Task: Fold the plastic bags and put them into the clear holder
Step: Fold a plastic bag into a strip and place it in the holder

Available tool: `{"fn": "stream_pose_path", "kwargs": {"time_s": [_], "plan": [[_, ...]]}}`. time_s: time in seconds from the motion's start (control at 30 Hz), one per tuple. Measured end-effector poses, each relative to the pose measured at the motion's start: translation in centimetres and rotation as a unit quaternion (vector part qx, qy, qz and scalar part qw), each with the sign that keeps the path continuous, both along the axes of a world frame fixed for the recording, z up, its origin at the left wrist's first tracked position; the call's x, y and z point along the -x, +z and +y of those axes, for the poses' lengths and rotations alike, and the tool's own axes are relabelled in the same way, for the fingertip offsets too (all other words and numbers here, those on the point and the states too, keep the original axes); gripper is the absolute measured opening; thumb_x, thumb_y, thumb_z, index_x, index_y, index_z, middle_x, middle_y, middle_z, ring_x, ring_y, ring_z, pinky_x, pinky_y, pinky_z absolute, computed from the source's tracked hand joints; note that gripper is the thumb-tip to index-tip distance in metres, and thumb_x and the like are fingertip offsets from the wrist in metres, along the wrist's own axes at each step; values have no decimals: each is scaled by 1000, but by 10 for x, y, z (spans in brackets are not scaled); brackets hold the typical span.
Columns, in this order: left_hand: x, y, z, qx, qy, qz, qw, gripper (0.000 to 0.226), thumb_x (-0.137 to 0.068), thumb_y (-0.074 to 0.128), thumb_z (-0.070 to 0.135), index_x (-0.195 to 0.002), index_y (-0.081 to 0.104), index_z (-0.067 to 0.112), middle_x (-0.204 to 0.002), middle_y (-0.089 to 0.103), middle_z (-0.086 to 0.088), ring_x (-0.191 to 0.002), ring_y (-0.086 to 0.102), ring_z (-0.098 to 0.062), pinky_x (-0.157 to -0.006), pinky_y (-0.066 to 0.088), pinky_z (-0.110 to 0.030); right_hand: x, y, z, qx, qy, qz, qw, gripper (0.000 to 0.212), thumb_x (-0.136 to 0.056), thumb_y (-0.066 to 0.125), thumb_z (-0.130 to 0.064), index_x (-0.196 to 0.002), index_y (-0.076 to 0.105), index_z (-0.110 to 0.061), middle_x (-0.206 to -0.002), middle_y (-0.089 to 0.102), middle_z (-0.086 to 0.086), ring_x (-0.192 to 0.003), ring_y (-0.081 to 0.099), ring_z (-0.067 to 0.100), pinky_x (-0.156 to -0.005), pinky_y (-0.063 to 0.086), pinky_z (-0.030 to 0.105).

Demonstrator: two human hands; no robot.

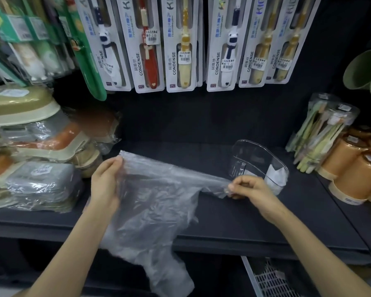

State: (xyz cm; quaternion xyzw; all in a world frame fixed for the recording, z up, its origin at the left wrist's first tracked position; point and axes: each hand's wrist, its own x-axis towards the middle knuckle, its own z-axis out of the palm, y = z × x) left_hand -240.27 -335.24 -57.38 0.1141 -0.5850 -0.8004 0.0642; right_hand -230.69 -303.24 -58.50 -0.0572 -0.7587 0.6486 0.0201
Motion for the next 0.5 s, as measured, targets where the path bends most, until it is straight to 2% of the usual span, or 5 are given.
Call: {"fn": "stream_pose_path", "kwargs": {"time_s": [0.1, 0.23, 0.4, 0.47, 0.5], "plan": [[7, -3, 12, 73, 20, 23, 997, 12, -93, 63, 17, -82, 68, 15, -77, 65, 3, -71, 59, -8, -71, 48, -25, 11, 4, 18, -37, -32, -39, 998, 18, -86, 65, -2, -69, 60, -3, -61, 63, 5, -59, 61, 12, -55, 51, 20], [22, -5, 36, 203, 27, 55, 977, 16, -96, 58, 24, -88, 61, 10, -63, 55, 0, -50, 49, -7, -56, 43, -29, 24, 7, 35, -89, -71, -73, 991, 22, -90, 64, -9, -69, 59, -6, -65, 64, 8, -58, 62, 15, -51, 51, 25], [51, -16, 65, 305, 22, 48, 951, 21, -97, 53, 26, -79, 54, 15, -64, 54, 1, -62, 51, -21, -63, 42, -35, 40, 15, 45, -102, -166, -59, 979, 16, -92, 62, -15, -96, 58, 0, -74, 62, 22, -46, 59, 15, -41, 49, 24], [56, -17, 77, 311, 22, 19, 950, 24, -98, 51, 25, -78, 52, 13, -67, 54, 0, -67, 53, -23, -65, 42, -33, 39, 20, 43, -130, -197, -45, 971, 30, -91, 64, -24, -116, 56, -8, -69, 65, 16, -48, 59, 18, -45, 48, 27], [57, -17, 80, 303, 19, -4, 953, 28, -99, 50, 26, -75, 51, 12, -67, 54, -2, -68, 54, -25, -66, 42, -33, 35, 22, 41, -188, -214, -28, 958, 39, -90, 64, -32, -123, 54, -14, -67, 66, 11, -53, 61, 19, -51, 49, 29]]}}
